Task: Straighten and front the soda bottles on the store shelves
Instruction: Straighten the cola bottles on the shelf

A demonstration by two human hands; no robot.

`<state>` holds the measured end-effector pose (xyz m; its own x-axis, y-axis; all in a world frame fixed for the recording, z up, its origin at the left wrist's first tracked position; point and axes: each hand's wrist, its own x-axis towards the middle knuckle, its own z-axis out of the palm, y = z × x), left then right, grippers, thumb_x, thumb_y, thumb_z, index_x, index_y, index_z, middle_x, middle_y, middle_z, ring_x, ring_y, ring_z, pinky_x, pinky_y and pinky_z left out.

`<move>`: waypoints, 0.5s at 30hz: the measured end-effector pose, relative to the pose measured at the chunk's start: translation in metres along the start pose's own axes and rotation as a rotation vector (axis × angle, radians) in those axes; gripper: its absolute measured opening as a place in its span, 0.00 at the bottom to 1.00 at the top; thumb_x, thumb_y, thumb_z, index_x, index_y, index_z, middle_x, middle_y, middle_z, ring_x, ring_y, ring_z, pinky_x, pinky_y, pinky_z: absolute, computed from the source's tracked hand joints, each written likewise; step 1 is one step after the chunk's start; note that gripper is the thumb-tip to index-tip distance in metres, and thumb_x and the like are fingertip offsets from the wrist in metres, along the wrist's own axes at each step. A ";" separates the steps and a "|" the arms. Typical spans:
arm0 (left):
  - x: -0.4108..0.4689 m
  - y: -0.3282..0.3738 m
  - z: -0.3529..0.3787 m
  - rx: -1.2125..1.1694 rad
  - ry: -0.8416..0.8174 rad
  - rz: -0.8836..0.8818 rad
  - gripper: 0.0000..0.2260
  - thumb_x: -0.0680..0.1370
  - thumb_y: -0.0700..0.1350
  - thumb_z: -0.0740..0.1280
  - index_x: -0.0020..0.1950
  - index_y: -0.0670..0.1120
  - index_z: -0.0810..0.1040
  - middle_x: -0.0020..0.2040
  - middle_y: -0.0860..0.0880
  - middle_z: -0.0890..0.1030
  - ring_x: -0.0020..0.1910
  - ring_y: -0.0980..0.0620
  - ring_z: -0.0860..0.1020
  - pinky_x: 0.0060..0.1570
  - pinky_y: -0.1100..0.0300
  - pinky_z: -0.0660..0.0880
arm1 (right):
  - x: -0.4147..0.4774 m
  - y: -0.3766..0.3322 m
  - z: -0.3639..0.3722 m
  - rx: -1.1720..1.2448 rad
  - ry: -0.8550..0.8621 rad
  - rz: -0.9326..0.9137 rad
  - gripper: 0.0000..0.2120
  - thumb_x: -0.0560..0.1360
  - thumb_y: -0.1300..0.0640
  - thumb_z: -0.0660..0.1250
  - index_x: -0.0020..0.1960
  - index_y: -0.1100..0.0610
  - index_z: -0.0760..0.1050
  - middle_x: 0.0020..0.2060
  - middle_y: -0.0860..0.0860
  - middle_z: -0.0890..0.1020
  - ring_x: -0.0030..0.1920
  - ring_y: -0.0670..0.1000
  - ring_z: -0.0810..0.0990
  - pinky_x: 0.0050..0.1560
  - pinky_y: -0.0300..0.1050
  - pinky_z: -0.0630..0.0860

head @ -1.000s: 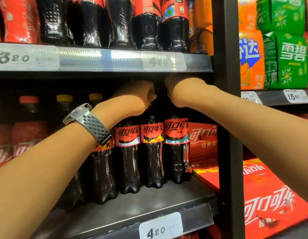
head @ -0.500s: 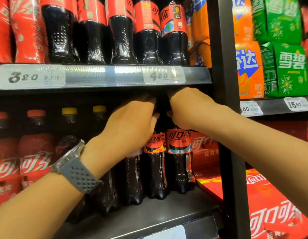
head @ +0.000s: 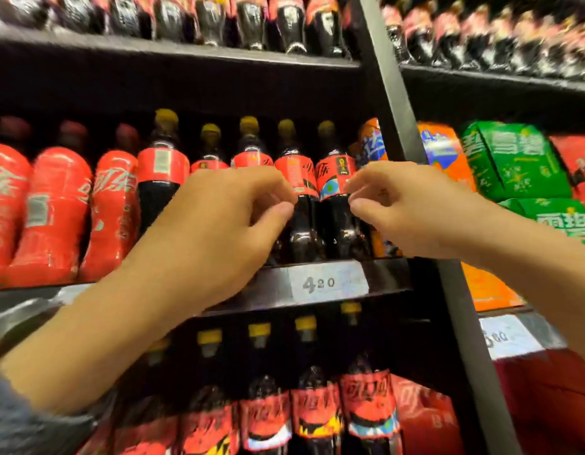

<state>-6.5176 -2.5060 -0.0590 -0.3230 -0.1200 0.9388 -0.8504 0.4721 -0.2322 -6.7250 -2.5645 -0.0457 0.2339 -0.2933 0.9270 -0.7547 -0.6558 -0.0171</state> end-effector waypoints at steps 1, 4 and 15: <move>0.011 -0.007 -0.001 0.048 0.023 0.002 0.05 0.76 0.48 0.67 0.50 0.54 0.81 0.40 0.60 0.81 0.39 0.61 0.77 0.42 0.66 0.72 | 0.009 0.003 0.003 0.007 0.034 0.017 0.13 0.77 0.54 0.62 0.61 0.51 0.75 0.53 0.46 0.82 0.54 0.49 0.78 0.53 0.41 0.72; 0.041 -0.029 -0.003 0.187 0.068 -0.028 0.07 0.76 0.46 0.67 0.54 0.51 0.80 0.46 0.55 0.81 0.43 0.56 0.77 0.46 0.63 0.71 | 0.033 0.008 0.007 0.045 0.108 0.085 0.14 0.78 0.58 0.60 0.62 0.55 0.72 0.56 0.53 0.80 0.56 0.54 0.77 0.57 0.48 0.74; 0.084 -0.064 0.024 0.360 -0.089 -0.304 0.38 0.68 0.65 0.71 0.68 0.45 0.66 0.63 0.43 0.72 0.62 0.43 0.71 0.59 0.48 0.72 | 0.053 0.003 0.060 -0.151 0.017 0.300 0.31 0.75 0.48 0.67 0.68 0.61 0.58 0.63 0.59 0.68 0.64 0.59 0.70 0.60 0.49 0.70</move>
<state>-6.5007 -2.5675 0.0290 -0.0587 -0.2876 0.9559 -0.9965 0.0733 -0.0391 -6.6782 -2.6242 -0.0189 -0.0221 -0.4450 0.8952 -0.8711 -0.4309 -0.2357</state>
